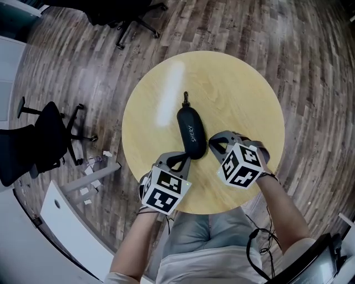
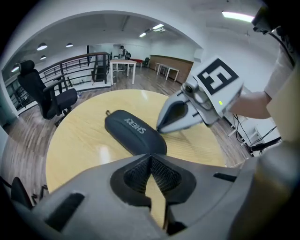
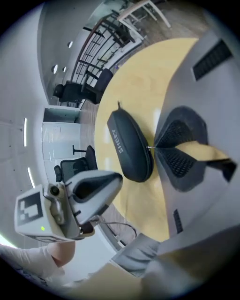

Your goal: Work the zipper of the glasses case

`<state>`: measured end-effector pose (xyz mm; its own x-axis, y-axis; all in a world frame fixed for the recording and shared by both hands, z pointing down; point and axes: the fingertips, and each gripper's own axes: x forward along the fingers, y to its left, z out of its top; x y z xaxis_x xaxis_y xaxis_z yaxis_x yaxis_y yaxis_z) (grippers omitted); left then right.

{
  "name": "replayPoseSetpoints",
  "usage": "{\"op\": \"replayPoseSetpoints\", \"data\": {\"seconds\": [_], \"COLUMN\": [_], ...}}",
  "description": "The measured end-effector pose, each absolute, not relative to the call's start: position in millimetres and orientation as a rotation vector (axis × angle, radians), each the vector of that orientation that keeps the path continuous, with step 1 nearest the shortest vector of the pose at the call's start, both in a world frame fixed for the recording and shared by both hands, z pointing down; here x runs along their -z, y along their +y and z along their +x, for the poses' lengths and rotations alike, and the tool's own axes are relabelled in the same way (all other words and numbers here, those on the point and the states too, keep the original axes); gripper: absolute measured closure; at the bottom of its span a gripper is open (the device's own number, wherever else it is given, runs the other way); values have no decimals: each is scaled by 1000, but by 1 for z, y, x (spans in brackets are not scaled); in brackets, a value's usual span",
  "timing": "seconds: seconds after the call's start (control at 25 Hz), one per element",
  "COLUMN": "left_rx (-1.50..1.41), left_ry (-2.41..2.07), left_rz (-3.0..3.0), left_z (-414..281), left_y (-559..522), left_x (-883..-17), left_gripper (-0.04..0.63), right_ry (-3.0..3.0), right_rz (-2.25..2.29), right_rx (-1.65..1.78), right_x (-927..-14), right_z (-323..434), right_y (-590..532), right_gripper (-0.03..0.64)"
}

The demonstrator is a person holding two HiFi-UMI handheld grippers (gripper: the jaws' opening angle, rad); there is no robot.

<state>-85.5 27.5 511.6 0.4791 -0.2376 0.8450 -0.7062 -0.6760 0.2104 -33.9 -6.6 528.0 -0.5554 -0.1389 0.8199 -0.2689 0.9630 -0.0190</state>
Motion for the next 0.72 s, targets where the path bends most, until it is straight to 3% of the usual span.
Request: {"op": "replayPoseSetpoints", "data": {"seconds": [0.32,0.72], "left_rx": [-1050,-1121], "left_ry": [-886,-739], "left_rz": [2274,2241], "left_z": [-68,-52], "left_y": [-48,-77], "left_x": [-481,-500], "left_gripper": [591,589], "right_ry": [-2136,-2139], "right_rz": [224,184], "right_rx": [34,-55], "right_x": [-538,-540], "right_z": [-7,-7], "right_y": [-47,-31], "right_gripper": [617,617]}}
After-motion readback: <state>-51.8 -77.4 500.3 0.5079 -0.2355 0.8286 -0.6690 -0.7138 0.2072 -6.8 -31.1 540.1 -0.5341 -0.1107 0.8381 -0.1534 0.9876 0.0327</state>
